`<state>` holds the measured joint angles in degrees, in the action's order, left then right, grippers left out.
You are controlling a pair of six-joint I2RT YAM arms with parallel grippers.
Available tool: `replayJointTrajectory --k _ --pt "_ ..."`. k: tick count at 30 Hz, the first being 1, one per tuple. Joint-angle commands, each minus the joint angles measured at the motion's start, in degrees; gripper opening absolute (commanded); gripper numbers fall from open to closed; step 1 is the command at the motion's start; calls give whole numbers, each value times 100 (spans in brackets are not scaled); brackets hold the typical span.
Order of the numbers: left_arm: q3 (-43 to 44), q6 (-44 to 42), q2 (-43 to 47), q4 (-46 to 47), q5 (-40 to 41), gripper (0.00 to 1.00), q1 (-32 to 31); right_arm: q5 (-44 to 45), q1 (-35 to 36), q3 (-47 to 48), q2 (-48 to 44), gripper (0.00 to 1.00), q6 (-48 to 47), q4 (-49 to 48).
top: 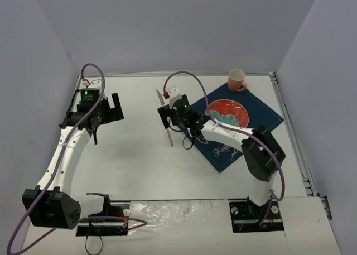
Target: Set the dinner table for one person
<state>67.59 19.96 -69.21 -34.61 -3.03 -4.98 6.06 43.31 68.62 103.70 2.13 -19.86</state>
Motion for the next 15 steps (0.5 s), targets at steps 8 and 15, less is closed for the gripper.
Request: replayJointTrajectory --k 8,15 --pt "68 70 241 202 21 93 85 1047 342 735 1095 74 890 -218" --pt "70 70 232 200 4 94 94 1159 380 1192 1664 60 1043 -222"
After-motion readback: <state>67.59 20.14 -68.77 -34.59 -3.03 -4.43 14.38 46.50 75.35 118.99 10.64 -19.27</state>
